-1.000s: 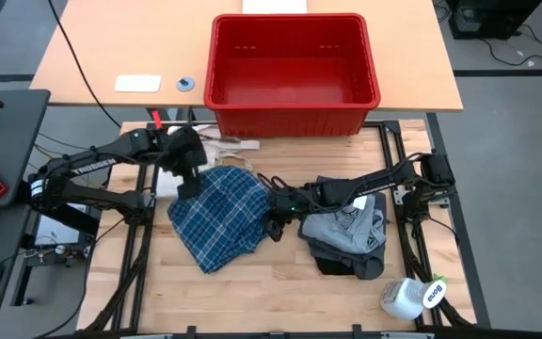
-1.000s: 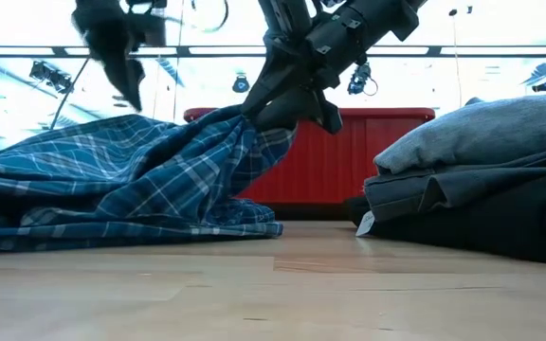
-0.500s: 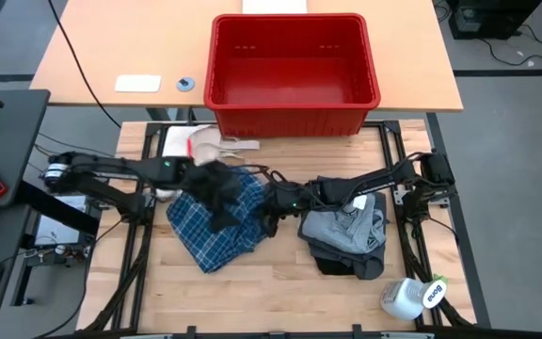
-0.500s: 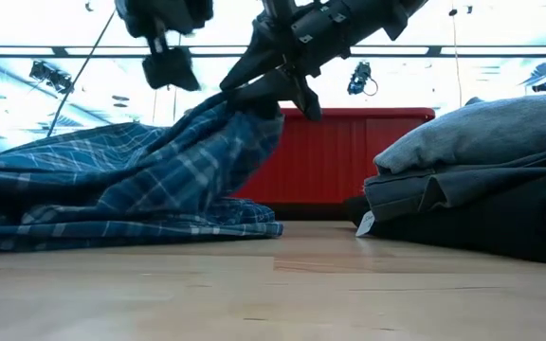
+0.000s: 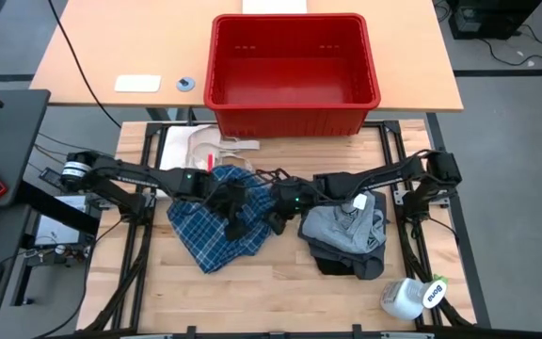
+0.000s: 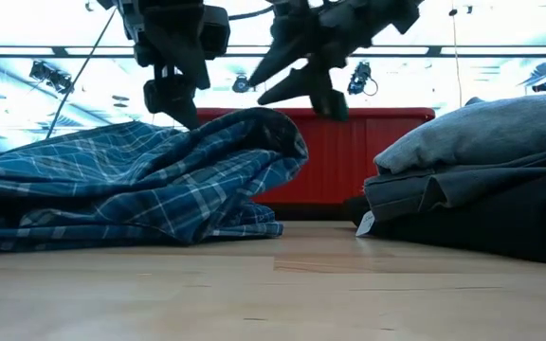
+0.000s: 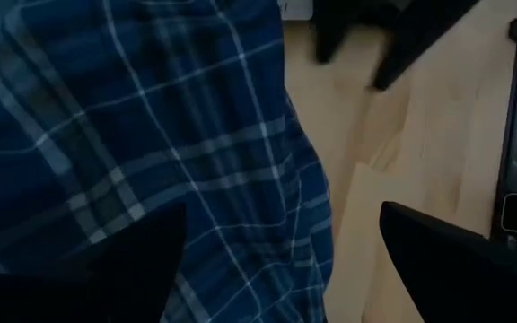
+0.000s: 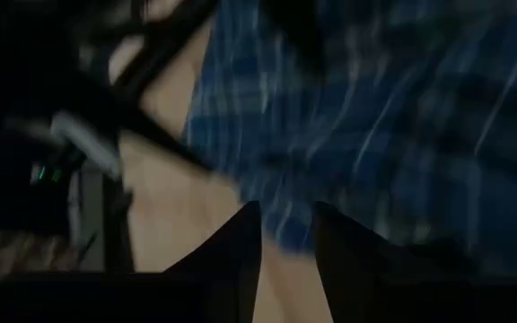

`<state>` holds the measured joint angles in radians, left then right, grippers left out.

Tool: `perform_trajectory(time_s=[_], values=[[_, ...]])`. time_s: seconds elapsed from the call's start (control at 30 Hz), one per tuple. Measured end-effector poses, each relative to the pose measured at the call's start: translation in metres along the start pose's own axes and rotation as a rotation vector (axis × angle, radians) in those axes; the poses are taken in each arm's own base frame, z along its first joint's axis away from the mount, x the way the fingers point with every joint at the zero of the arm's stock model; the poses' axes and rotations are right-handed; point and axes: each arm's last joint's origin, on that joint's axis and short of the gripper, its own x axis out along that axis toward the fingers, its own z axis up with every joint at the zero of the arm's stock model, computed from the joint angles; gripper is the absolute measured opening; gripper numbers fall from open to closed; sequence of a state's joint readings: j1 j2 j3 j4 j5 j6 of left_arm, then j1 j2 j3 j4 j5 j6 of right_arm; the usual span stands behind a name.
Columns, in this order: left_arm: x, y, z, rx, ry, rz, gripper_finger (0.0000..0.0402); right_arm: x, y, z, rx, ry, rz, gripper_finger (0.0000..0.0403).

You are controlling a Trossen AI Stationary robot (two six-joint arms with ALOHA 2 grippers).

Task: Fold Laundry from Bin
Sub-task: Fold the blue checkered pants

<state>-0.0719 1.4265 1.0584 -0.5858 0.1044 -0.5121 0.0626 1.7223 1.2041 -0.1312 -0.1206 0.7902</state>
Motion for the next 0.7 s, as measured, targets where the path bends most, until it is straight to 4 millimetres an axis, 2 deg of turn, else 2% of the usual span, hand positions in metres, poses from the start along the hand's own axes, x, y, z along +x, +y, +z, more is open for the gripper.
perform_trajectory(time_s=[0.2, 0.33, 0.43, 0.57, 0.7], values=[[0.0, 0.002, -0.001, 0.006, -0.002, 0.037, 0.0372, -0.007, 0.004, -0.023, -0.003, 0.226, -0.01, 0.011], [0.0, 0.002, -0.001, -0.002, -0.001, 0.038, 0.0371, 0.012, -0.005, -0.044, 0.001, 0.286, -0.102, 0.011], [0.0, 0.002, -0.001, -0.01, -0.001, 0.037, 0.037, 0.028, -0.013, -0.05, 0.023, 0.251, -0.178, 0.0111], [0.0, 0.002, -0.001, -0.029, 0.0, 0.036, 0.037, 0.041, -0.014, -0.043, 0.022, 0.146, -0.143, 0.0123], [0.0, 0.002, -0.002, -0.032, 0.012, 0.032, 0.037, 0.05, -0.022, -0.042, 0.058, 0.081, -0.199, 0.0143]])
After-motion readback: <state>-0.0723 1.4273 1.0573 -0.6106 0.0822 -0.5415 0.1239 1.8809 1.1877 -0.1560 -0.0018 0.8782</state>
